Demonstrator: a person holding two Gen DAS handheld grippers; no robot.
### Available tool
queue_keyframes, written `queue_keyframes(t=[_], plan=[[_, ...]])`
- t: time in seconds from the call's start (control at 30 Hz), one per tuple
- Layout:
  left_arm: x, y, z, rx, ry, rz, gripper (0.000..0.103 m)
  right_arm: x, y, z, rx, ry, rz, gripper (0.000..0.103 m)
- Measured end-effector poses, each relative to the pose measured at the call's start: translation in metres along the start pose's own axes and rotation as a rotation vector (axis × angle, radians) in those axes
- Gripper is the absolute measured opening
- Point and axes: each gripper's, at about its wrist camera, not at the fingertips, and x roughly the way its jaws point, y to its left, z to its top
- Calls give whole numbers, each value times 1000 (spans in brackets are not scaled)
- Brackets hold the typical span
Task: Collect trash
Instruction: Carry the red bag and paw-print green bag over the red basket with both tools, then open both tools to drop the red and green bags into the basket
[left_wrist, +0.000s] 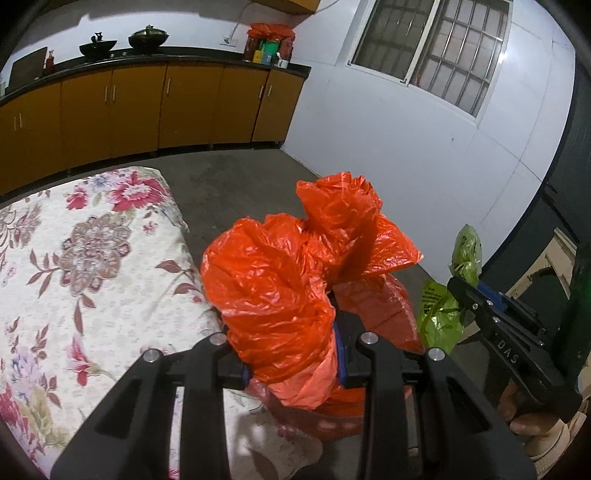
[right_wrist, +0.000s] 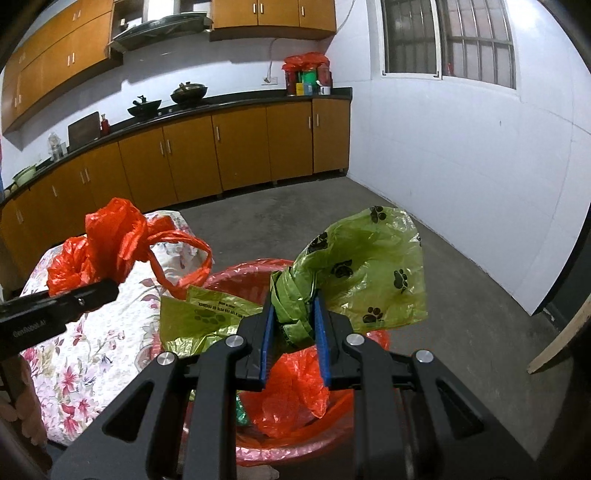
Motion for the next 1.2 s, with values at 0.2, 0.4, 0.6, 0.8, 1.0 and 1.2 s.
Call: queue_keyframes(t=[0.2, 0.4, 0.6, 0.8, 1.0, 1.2], plan=[[19, -6, 0, 6, 28, -6, 33, 6, -5, 0, 9, 5, 15, 20], [33, -16, 2, 15, 49, -16, 34, 11, -13, 1, 18, 4, 36, 21], [46, -24, 0, 20, 74, -22, 43, 16, -23, 0, 23, 14, 64, 28], [55, -21, -3, 3, 101, -26, 49, 16, -26, -6, 18, 22, 82, 39], [49, -15, -7, 5, 99, 2, 52, 8, -28, -9, 17, 12, 71, 41], [36, -14, -4, 5, 72, 14, 60, -10, -32, -12, 27, -38, 37, 61]])
